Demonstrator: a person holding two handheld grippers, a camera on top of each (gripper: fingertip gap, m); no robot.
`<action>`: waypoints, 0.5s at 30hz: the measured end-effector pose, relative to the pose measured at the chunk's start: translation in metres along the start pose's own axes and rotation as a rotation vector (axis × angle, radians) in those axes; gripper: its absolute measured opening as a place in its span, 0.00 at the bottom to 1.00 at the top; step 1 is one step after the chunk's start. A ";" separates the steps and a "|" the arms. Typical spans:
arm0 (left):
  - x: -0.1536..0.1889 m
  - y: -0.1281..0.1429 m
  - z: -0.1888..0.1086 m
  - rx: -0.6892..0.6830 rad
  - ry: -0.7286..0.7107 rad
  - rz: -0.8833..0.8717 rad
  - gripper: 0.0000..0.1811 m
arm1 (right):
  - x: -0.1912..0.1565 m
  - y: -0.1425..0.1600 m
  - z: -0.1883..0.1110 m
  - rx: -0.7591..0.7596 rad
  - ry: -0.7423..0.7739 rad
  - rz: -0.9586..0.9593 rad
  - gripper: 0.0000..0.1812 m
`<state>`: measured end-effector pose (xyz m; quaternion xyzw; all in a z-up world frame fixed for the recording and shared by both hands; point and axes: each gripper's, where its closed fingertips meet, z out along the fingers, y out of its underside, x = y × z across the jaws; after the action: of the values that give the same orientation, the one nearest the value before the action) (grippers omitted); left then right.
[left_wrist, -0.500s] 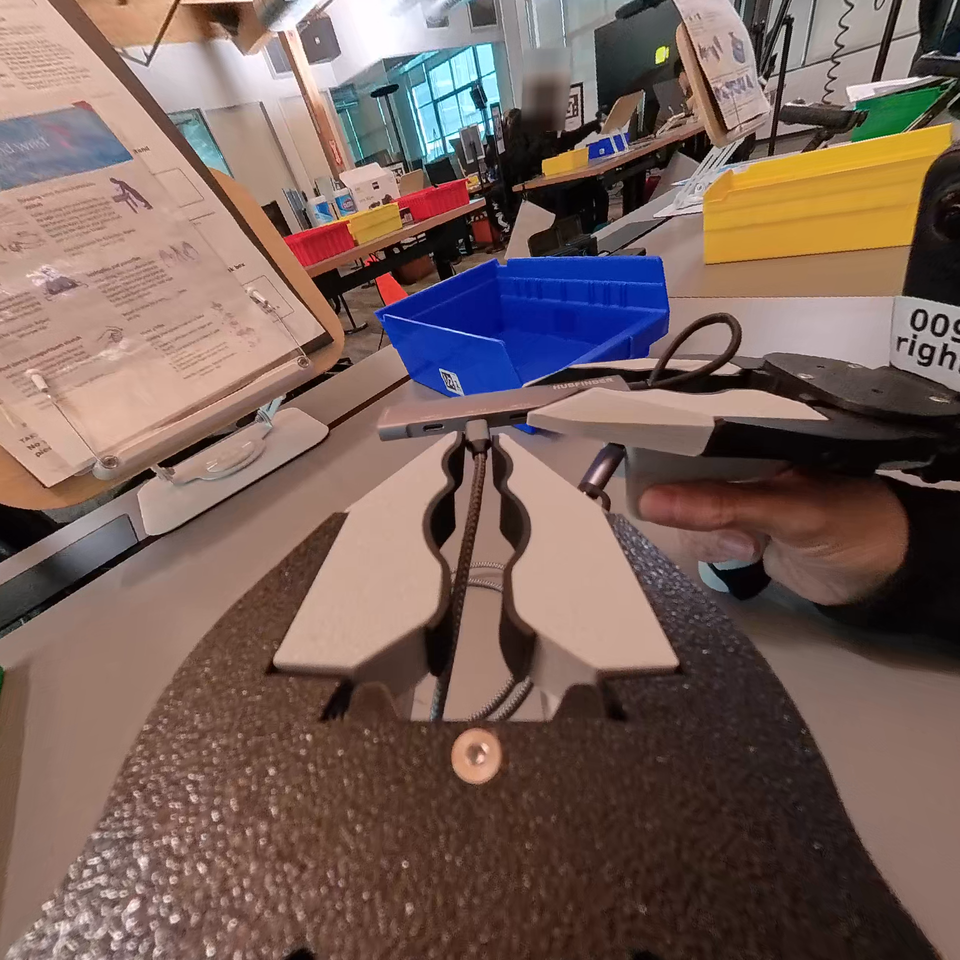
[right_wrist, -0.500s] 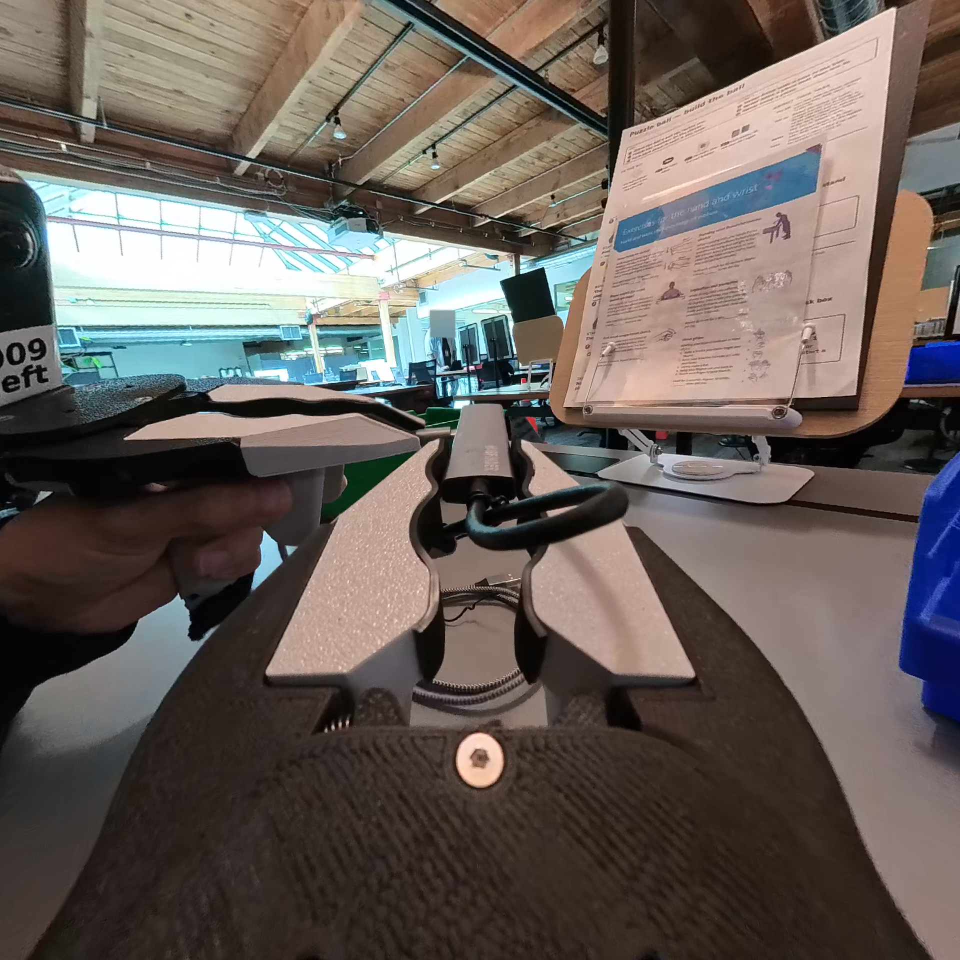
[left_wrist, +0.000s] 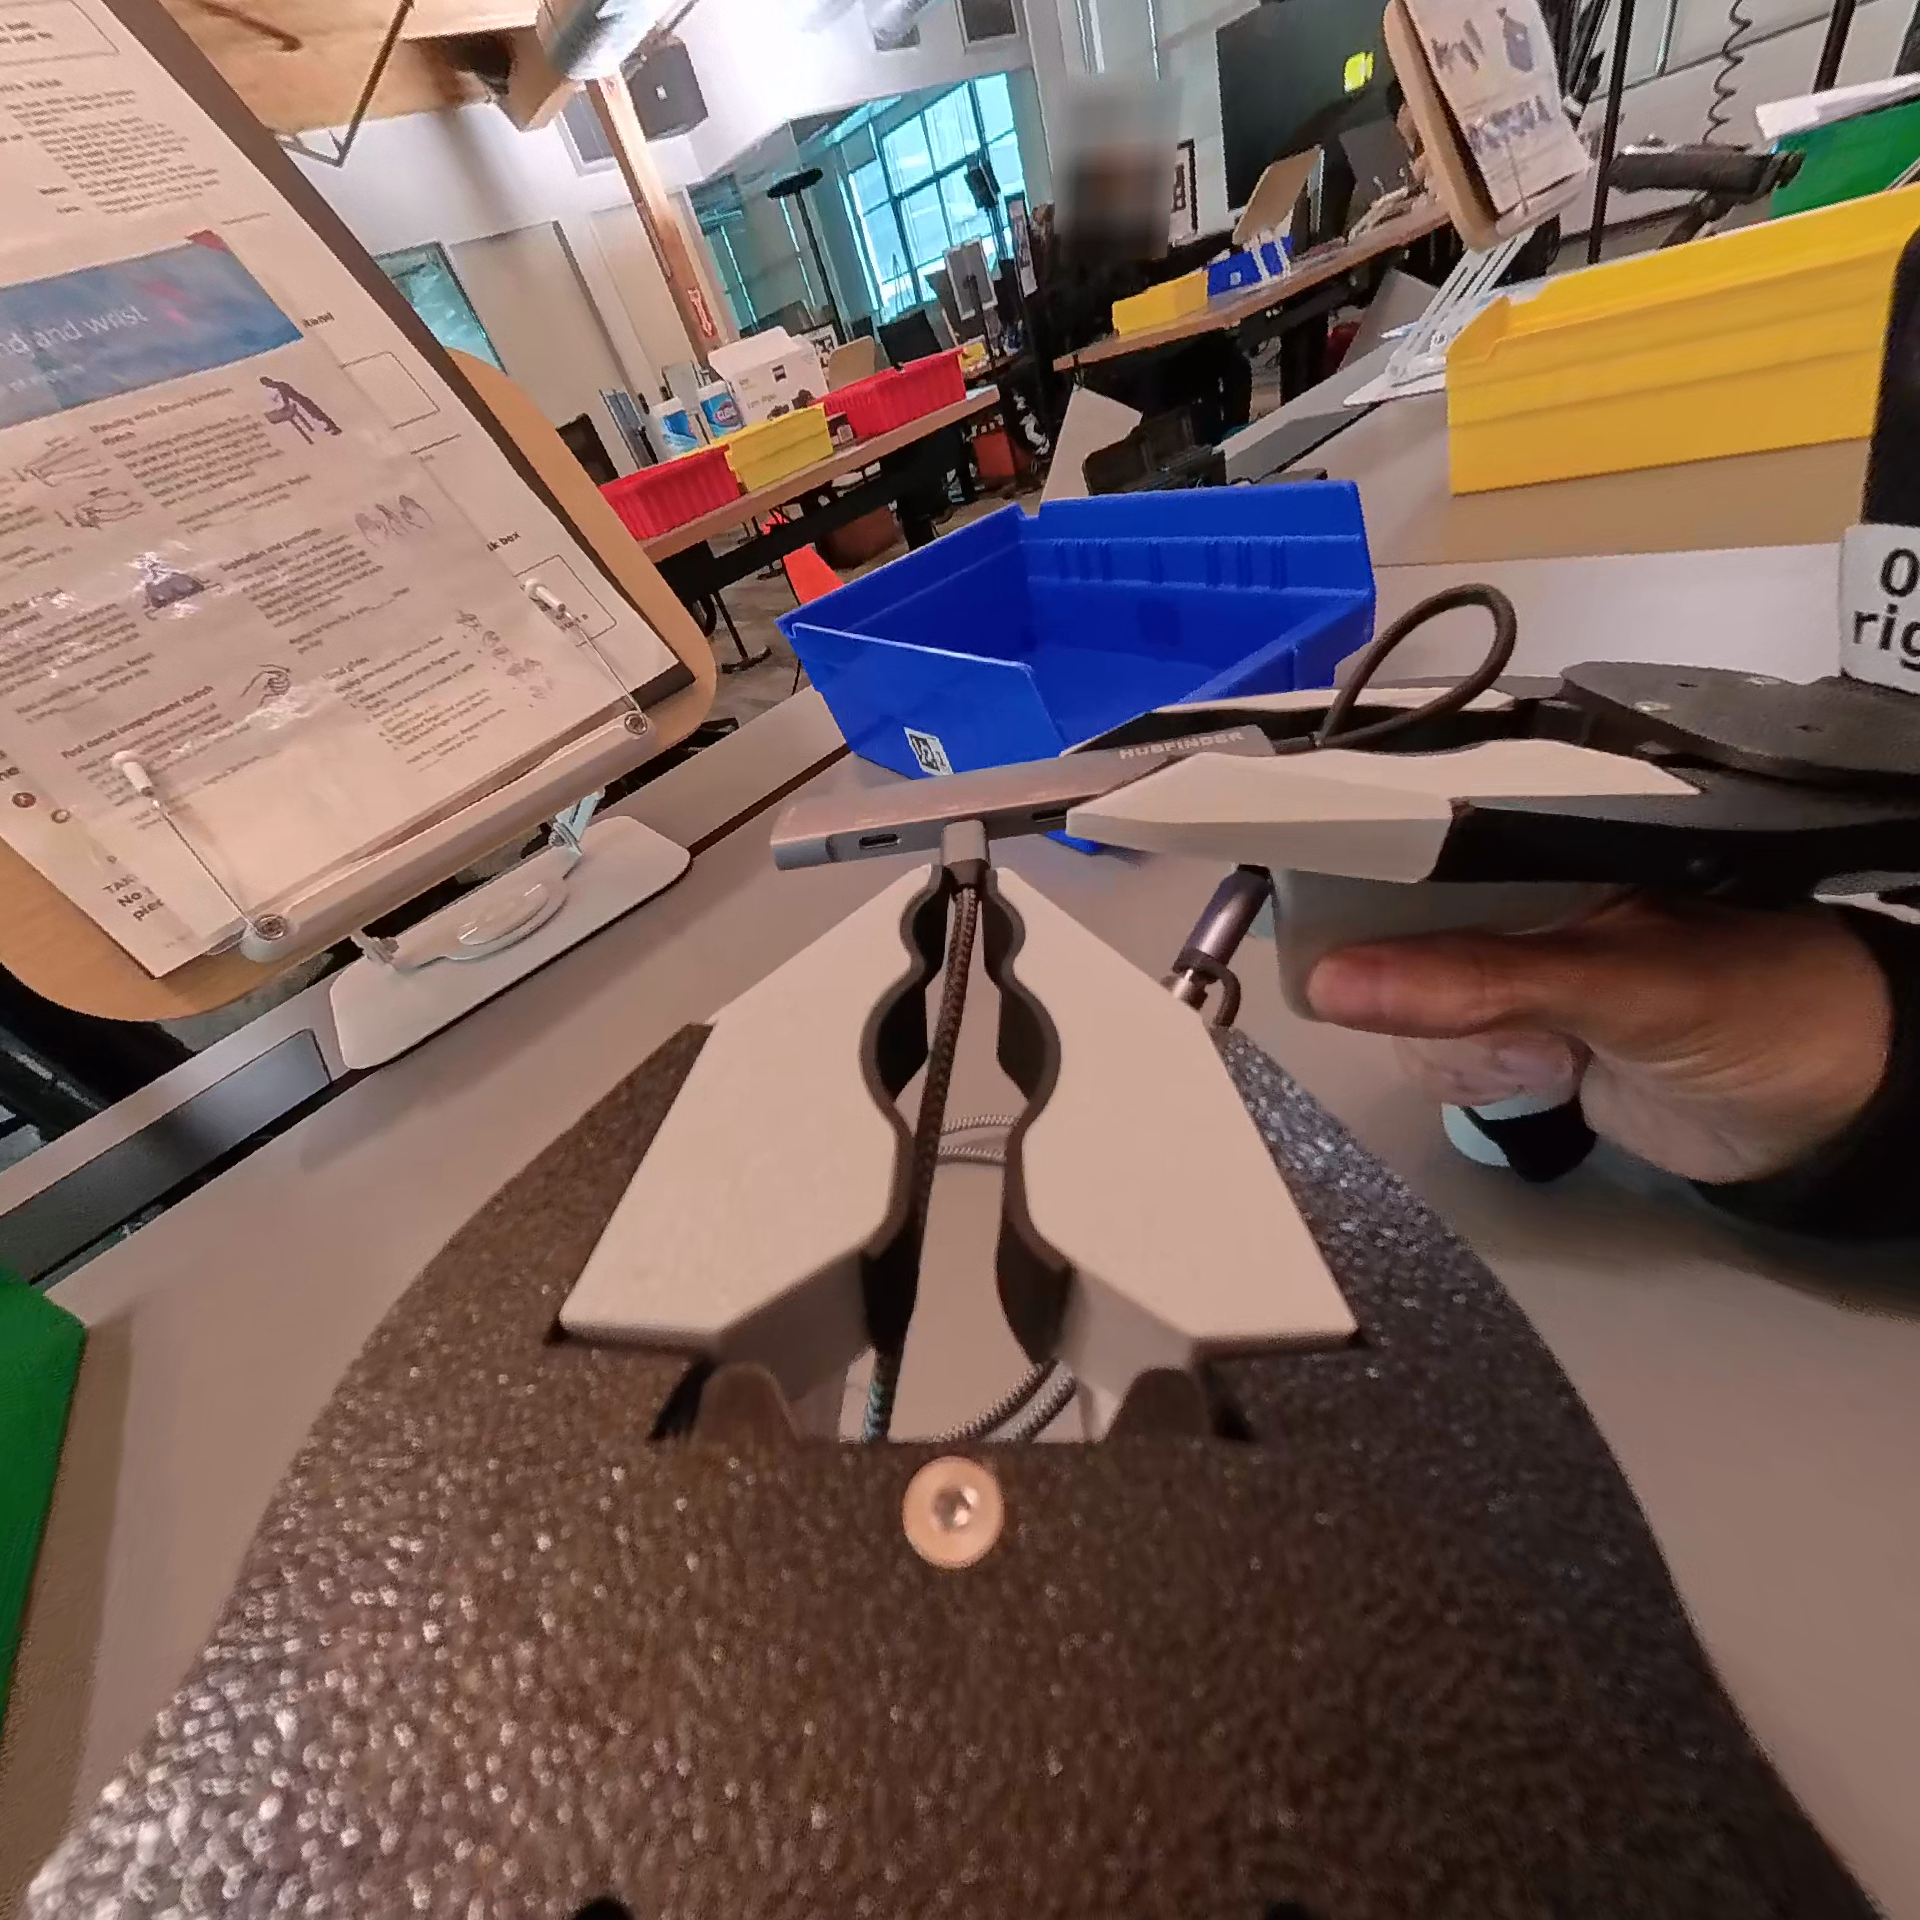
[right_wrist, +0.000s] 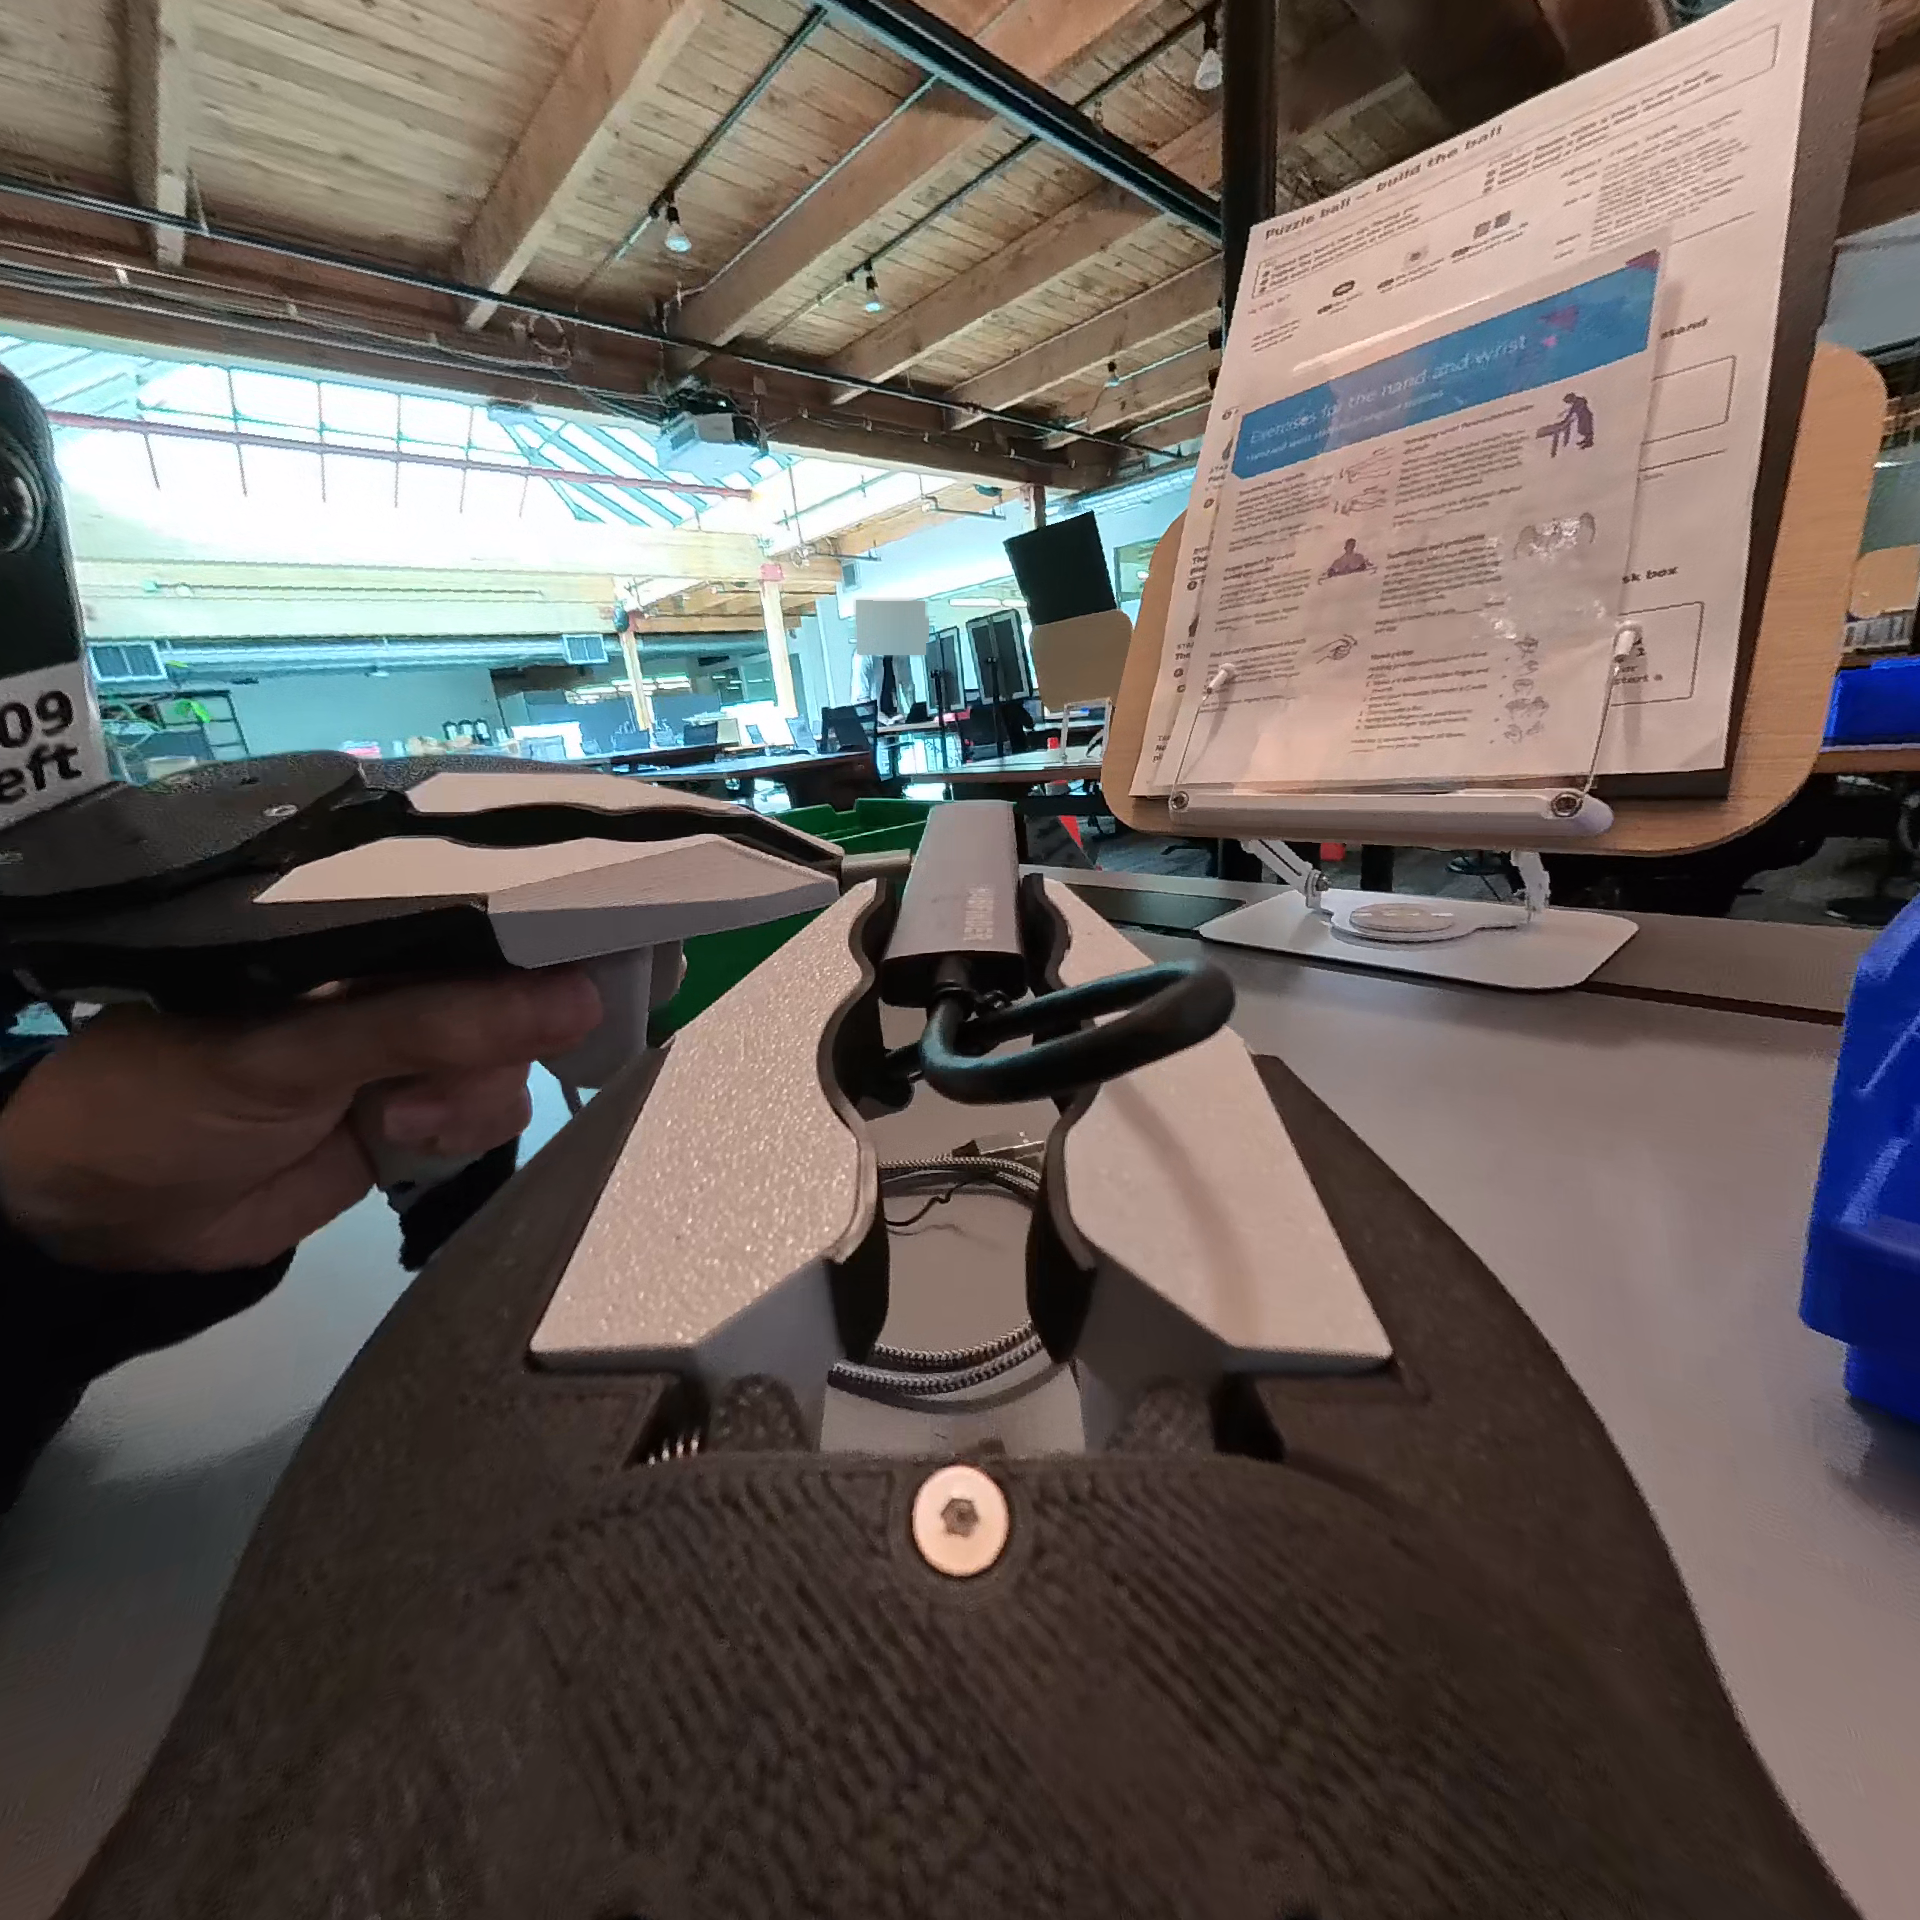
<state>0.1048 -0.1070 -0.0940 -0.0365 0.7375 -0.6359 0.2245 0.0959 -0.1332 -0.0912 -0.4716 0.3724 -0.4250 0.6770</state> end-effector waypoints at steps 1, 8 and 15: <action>0.000 -0.001 0.000 0.007 -0.002 -0.006 0.02 | -0.001 0.001 0.000 -0.002 -0.007 0.007 0.13; -0.002 -0.001 0.000 0.011 0.019 -0.035 0.02 | -0.001 0.005 0.002 -0.026 -0.005 -0.025 0.13; -0.012 -0.027 -0.015 0.087 0.054 -0.086 0.07 | 0.023 -0.005 -0.008 0.046 0.056 0.077 0.13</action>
<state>0.1038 -0.0941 -0.0637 -0.0410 0.7126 -0.6772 0.1785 0.0956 -0.1577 -0.0911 -0.4293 0.3990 -0.4201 0.6929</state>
